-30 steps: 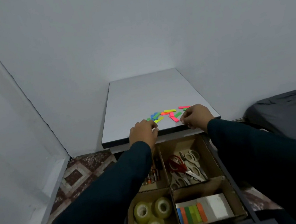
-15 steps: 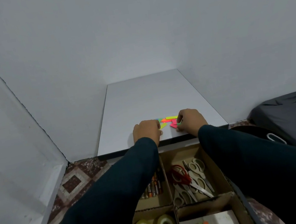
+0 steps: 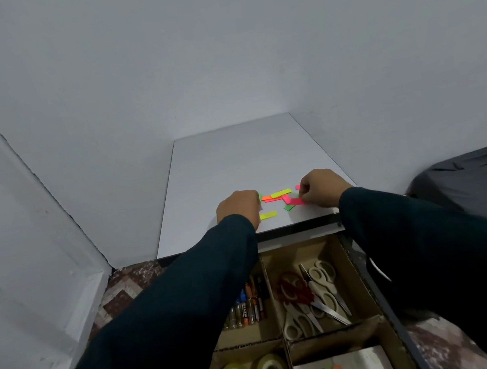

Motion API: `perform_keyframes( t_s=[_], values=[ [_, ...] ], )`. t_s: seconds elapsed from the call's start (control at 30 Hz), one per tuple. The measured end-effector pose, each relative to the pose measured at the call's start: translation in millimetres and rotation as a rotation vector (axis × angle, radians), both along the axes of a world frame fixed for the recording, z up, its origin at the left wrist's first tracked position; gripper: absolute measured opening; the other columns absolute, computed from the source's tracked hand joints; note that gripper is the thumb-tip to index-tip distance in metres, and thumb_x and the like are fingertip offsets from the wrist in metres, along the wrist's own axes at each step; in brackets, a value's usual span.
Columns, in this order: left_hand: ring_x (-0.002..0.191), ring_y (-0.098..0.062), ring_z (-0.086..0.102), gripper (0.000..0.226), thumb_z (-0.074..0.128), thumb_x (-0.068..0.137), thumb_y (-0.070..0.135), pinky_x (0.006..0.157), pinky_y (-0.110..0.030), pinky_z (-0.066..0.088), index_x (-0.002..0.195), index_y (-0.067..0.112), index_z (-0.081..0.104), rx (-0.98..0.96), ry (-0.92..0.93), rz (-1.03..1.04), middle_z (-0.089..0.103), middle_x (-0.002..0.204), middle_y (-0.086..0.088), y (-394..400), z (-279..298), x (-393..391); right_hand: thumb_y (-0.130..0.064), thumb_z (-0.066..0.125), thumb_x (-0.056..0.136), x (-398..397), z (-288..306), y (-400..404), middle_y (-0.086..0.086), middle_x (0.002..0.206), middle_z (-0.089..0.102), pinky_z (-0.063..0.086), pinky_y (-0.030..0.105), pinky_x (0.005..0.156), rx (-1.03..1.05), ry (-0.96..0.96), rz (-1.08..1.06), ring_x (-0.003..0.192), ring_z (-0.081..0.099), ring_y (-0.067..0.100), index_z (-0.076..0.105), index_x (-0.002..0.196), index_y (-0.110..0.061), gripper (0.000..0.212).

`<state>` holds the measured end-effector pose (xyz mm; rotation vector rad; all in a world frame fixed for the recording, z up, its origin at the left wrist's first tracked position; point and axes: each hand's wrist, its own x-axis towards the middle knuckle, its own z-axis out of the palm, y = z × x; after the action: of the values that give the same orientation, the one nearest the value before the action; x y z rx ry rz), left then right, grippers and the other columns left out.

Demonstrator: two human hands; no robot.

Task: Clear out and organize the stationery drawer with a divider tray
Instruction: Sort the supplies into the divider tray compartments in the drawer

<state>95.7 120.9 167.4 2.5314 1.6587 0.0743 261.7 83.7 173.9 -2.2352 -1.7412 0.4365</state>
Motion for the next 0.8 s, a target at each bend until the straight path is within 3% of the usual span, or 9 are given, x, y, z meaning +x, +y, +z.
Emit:
perform_keyframes(
  t_s=[0.2, 0.37, 0.47, 0.63, 0.67, 0.73, 0.8],
  values=[
    [0.106, -0.02, 0.057, 0.026, 0.066, 0.085, 0.011, 0.083, -0.027, 0.045, 0.11, 0.018, 0.066, -0.159, -0.037, 0.002, 0.061, 0.118, -0.002, 9.8, 3.1, -3.0, -0.008, 0.056, 0.092, 9.7, 10.7, 0.0, 0.011, 0.116, 0.064, 0.041, 0.024, 0.086, 0.009, 0.0, 0.092, 0.108, 0.058, 0.023, 0.066, 0.11, -0.004, 0.022],
    [0.089, -0.016, 0.052, 0.02, 0.064, 0.088, 0.028, 0.075, -0.026, 0.042, 0.1, 0.013, 0.068, -0.171, -0.093, 0.004, 0.059, 0.094, 0.0, 10.3, 0.5, -4.6, -0.01, 0.057, 0.091, 14.4, 6.9, -1.6, 0.011, 0.115, 0.064, 0.044, 0.027, 0.089, 0.041, -0.037, 0.092, 0.107, 0.057, 0.024, 0.066, 0.108, -0.003, 0.021],
    [0.088, -0.017, 0.052, 0.024, 0.06, 0.09, 0.029, 0.075, -0.025, 0.041, 0.103, 0.01, 0.068, -0.165, -0.113, 0.011, 0.058, 0.091, 0.0, 10.7, 0.7, -2.7, -0.009, 0.055, 0.091, 21.5, 7.5, -2.8, 0.012, 0.113, 0.064, 0.043, 0.028, 0.087, 0.086, -0.006, 0.015, 0.106, 0.057, 0.025, 0.066, 0.105, -0.002, 0.019],
    [0.088, -0.019, 0.057, 0.01, 0.065, 0.084, 0.018, 0.072, -0.026, 0.045, 0.089, 0.009, 0.068, -0.152, -0.126, 0.013, 0.061, 0.088, -0.002, 10.4, 3.5, 1.6, -0.005, 0.058, 0.088, 34.4, 6.2, -6.0, 0.013, 0.101, 0.062, 0.042, 0.024, 0.06, 0.175, 0.145, -0.117, 0.077, 0.051, 0.019, 0.065, 0.098, -0.002, 0.013],
    [0.087, -0.02, 0.057, 0.005, 0.065, 0.083, 0.014, 0.071, -0.026, 0.044, 0.082, 0.01, 0.065, -0.149, -0.126, 0.005, 0.06, 0.086, -0.003, 9.1, 4.6, 1.7, -0.002, 0.057, 0.087, 36.7, 5.6, -6.3, 0.014, 0.103, 0.063, 0.043, 0.024, 0.059, 0.184, 0.151, -0.131, 0.075, 0.051, 0.018, 0.065, 0.095, -0.003, 0.012],
    [0.083, -0.02, 0.053, 0.018, 0.061, 0.082, 0.007, 0.068, -0.026, 0.042, 0.069, 0.015, 0.052, -0.133, -0.133, -0.012, 0.055, 0.083, -0.003, 7.4, 4.6, 1.4, 0.002, 0.056, 0.087, 39.8, 4.5, -5.9, 0.013, 0.101, 0.063, 0.048, 0.027, 0.064, 0.177, 0.172, -0.153, 0.076, 0.053, 0.019, 0.065, 0.091, -0.005, 0.012],
    [0.084, -0.019, 0.051, 0.02, 0.059, 0.081, 0.0, 0.069, -0.025, 0.041, 0.073, 0.017, 0.052, -0.139, -0.188, -0.024, 0.054, 0.09, -0.002, 7.3, 2.1, 0.9, 0.003, 0.057, 0.087, 41.1, 4.6, -6.6, 0.011, 0.095, 0.061, 0.053, 0.03, 0.07, 0.144, 0.21, -0.167, 0.077, 0.057, 0.021, 0.066, 0.094, -0.003, 0.013]
  ],
)
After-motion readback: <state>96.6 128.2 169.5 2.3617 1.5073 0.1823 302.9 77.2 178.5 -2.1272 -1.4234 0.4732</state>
